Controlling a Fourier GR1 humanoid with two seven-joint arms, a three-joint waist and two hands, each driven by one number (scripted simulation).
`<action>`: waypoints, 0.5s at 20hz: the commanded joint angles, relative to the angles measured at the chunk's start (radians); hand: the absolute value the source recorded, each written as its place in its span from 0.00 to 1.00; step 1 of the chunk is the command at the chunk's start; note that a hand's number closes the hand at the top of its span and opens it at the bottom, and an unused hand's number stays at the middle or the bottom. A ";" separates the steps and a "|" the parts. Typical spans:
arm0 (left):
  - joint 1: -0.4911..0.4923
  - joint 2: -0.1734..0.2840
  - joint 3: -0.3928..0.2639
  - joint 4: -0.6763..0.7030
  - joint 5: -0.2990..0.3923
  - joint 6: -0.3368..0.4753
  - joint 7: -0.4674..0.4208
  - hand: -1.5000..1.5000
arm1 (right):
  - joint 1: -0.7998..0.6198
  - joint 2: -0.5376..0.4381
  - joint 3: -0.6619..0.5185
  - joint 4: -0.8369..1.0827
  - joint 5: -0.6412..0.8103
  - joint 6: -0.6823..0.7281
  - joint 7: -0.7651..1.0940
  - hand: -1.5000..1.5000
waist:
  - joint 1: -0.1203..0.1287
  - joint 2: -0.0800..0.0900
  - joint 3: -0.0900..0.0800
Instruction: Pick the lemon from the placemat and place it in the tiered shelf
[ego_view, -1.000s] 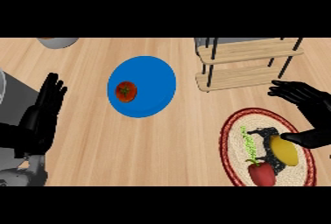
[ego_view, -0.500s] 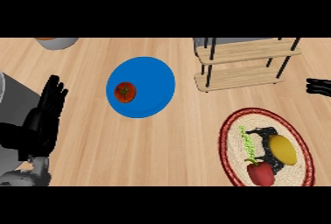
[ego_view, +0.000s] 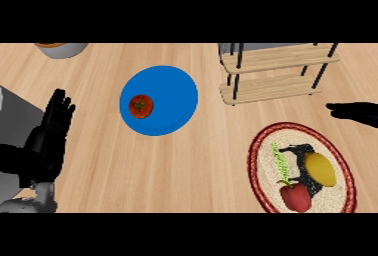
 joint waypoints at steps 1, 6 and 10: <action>-0.023 0.006 0.032 0.026 0.013 -0.023 0.009 0.50 | 0.106 -0.006 0.005 -0.121 0.144 -0.078 0.049 0.00 | -0.004 0.004 0.000; -0.039 -0.009 0.031 0.040 -0.013 -0.018 0.020 0.50 | 0.175 0.065 0.057 -0.199 0.327 -0.165 0.155 0.00 | 0.003 0.006 0.000; -0.052 -0.015 0.040 0.013 -0.010 -0.025 0.025 0.50 | 0.201 0.090 0.093 -0.169 0.517 -0.241 0.169 0.00 | 0.012 0.008 0.001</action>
